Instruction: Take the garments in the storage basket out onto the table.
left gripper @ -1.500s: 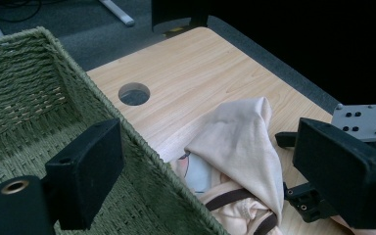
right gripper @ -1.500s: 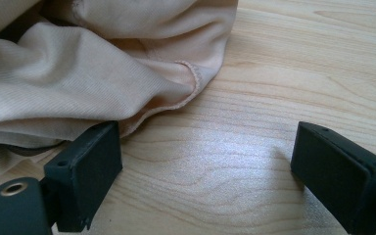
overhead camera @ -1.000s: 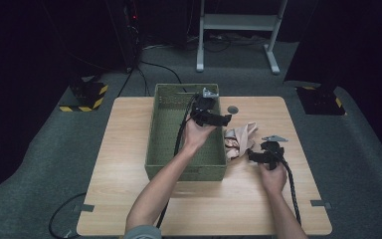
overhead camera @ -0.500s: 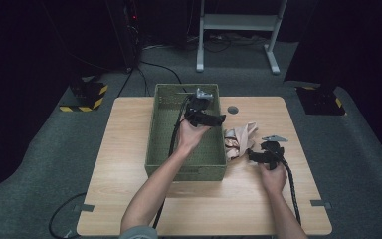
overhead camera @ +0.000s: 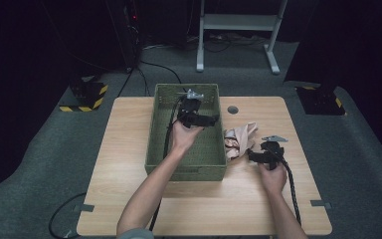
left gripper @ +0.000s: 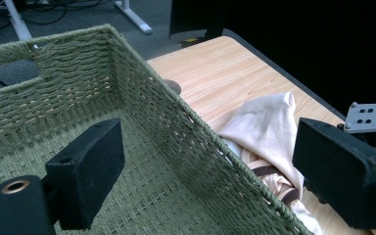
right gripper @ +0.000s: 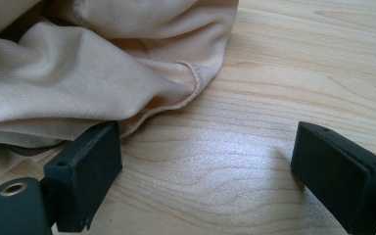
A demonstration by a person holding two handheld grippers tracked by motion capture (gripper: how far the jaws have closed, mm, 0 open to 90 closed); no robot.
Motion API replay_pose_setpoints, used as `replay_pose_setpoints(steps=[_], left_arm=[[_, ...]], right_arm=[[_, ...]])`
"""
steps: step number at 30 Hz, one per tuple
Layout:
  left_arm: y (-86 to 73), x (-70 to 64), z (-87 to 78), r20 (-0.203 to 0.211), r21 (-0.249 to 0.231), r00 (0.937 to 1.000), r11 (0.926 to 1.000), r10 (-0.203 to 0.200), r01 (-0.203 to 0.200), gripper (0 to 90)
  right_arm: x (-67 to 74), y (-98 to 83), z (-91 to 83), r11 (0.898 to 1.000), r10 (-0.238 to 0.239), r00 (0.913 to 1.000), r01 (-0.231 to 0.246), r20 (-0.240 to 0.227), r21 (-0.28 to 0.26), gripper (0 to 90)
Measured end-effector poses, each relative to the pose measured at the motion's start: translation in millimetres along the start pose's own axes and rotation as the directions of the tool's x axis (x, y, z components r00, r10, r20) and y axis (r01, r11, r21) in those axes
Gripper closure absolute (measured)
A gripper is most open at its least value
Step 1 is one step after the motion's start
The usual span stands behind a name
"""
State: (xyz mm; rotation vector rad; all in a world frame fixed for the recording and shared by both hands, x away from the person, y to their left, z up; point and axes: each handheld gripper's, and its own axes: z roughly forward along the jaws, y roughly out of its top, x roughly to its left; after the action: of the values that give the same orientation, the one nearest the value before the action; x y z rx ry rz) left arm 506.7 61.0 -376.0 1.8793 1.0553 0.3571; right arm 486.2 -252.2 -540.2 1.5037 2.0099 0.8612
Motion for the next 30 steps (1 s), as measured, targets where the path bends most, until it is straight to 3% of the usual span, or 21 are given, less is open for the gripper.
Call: replay_pose_setpoints(steps=[30], left_arm=[[-11.7,23.7,-34.0,-0.033,-0.041,0.9992,0.9989,-0.022,0.021,12.3]], right_arm=[[0.2,-0.1,-0.1,1.000,0.000,1.0000,0.000,-0.001,0.001,11.0]])
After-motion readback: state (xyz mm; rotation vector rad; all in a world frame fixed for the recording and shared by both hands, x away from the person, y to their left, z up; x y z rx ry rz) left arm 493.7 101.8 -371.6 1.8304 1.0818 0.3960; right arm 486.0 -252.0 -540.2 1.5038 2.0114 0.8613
